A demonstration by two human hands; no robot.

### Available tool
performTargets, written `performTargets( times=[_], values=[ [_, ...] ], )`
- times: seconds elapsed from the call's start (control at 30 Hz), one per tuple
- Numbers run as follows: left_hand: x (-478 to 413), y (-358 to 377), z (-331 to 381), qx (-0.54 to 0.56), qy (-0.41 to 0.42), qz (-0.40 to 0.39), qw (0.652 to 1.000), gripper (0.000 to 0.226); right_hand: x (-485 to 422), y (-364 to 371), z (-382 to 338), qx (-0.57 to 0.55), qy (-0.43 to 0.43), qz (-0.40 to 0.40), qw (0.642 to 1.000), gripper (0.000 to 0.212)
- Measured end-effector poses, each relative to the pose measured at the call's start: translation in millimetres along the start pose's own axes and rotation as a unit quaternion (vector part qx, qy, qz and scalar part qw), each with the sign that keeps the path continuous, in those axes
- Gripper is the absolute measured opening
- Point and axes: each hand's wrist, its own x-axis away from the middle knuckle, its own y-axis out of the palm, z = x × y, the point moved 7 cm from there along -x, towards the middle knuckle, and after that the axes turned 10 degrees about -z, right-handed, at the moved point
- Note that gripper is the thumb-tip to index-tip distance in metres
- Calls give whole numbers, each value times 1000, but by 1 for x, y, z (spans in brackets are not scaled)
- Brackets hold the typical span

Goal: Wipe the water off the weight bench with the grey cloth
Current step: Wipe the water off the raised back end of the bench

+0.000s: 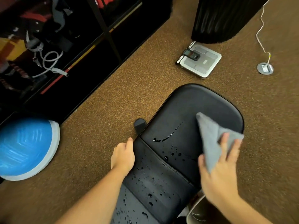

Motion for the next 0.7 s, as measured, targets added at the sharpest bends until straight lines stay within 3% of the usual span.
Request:
performTargets(
  times=[0.1,0.13,0.23,0.3,0.37,0.4,0.7],
  values=[
    [3,-1,2,2,-2,1,1000,59,28,2,-17,53,-187,14,981,80],
    [3,-1,2,2,-3,0,1000,59,25,-3,-7,66,-194,24,978,86],
    [2,-1,1,3,-10,-1,1000,60,21,-12,11,-6,-107,56,993,86],
    [3,-1,1,8,-13,2,1000,62,35,3,-19,-7,-194,43,980,81],
    [4,-1,2,12,-14,5,1000,61,48,20,-39,62,-310,14,948,64],
    [4,-1,2,14,-14,4,1000,60,49,22,-39,85,-328,4,941,60],
    [3,1,2,29,2,16,999,57,28,12,-79,89,-322,-28,942,63]
  ],
)
